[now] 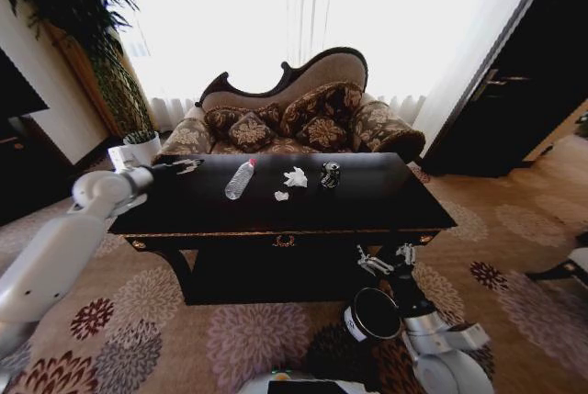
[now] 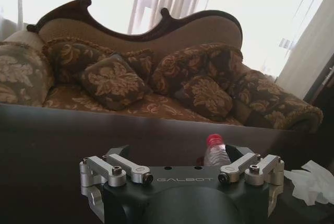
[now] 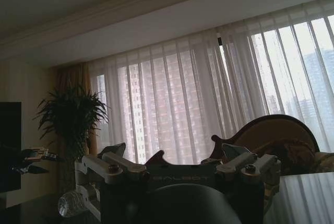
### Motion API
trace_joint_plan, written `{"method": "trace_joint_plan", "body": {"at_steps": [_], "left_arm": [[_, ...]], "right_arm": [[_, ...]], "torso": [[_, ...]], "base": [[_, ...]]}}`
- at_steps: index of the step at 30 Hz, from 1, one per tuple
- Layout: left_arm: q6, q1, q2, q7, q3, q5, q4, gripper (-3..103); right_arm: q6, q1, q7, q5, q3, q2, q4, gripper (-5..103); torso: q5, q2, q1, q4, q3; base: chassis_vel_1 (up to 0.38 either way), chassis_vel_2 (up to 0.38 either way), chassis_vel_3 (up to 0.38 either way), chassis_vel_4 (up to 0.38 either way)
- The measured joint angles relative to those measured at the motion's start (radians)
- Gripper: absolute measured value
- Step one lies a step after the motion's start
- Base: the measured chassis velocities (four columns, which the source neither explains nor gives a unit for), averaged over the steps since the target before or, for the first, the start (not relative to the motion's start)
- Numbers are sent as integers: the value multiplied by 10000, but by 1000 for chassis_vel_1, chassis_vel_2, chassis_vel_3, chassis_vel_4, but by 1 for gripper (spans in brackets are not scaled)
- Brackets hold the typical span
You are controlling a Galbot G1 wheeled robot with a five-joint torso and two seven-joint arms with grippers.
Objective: Move to the front of the table and place the trash on the table into the trash bin.
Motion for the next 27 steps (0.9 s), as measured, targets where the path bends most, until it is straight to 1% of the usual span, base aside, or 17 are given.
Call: {"method": "trace_joint_plan", "body": {"at_steps": [1, 5, 6, 7, 9, 10, 12, 14, 15, 18, 20, 22, 27], "left_arm": [[0, 0, 0, 0, 0, 0, 0, 100], [-23, -938, -230, -11, 1165, 296, 105, 100], [-23, -938, -230, -11, 1165, 296, 105, 100], [-23, -1145, -332, -71, 1455, 376, 106, 100], [39, -1390, -606, -616, 1852, 401, 25, 100], [39, -1390, -606, -616, 1852, 401, 25, 100], [202, -1363, -742, -1163, 1959, 331, -222, 100], [340, -1189, -744, -1496, 1964, 304, -548, 100], [340, -1189, -744, -1496, 1964, 304, -548, 100], [497, -760, -626, -1803, 1993, 329, -1151, 100], [509, -673, -596, -1819, 2043, 402, -1234, 100], [509, -536, -573, -1821, 2148, 646, -1269, 100], [447, -408, -664, -1732, 2220, 951, -969, 100]], "right_arm": [[0, 0, 0, 0, 0, 0, 0, 100], [22, -2, -4, -25, -78, 35, 3, 100], [22, -2, -4, -25, -78, 35, 3, 100], [19, -2, -2, 3, -72, 36, 27, 100], [9, 2, 0, 29, 3, 23, 33, 100], [9, 2, 0, 29, 3, 23, 33, 100], [9, -7, 2, 58, 62, 20, 33, 100], [37, -15, 2, 76, 96, 16, 5, 100], [37, -15, 2, 76, 96, 16, 5, 100], [25, -15, -10, 331, 48, -9, 11, 100], [-46, -11, -1, 420, -13, -9, 67, 100], [-136, 25, 9, 461, -85, -7, 131, 100], [-146, 8, -1, 392, -198, 9, 177, 100]], "torso": [[0, 0, 0, 0, 0], [1, 0, 0, 1, 0], [1, 0, 0, 1, 0], [-3, 0, 0, 1, 0], [-1, 0, 0, 0, 0], [-1, 0, 0, 0, 0], [0, 0, 1, -3, 0], [0, 0, 0, -1, 0], [0, 0, 0, -1, 0], [-1, 0, -2, 2, -2], [-2, 1, -3, 3, -2], [-3, 1, -3, 2, -2], [-3, 1, -1, 1, -1]], "base": [[0, 0, 0, 0], [0, 0, 0, 0], [0, 0, 0, 0], [0, 0, 0, 0], [0, 0, 0, 0], [0, 0, 0, 0], [0, 0, 0, 0], [0, 0, 0, 0], [0, 0, 0, 0], [0, 0, 0, 0], [0, 0, 0, 0], [0, 0, 0, 0], [0, 0, 0, 0]]}}
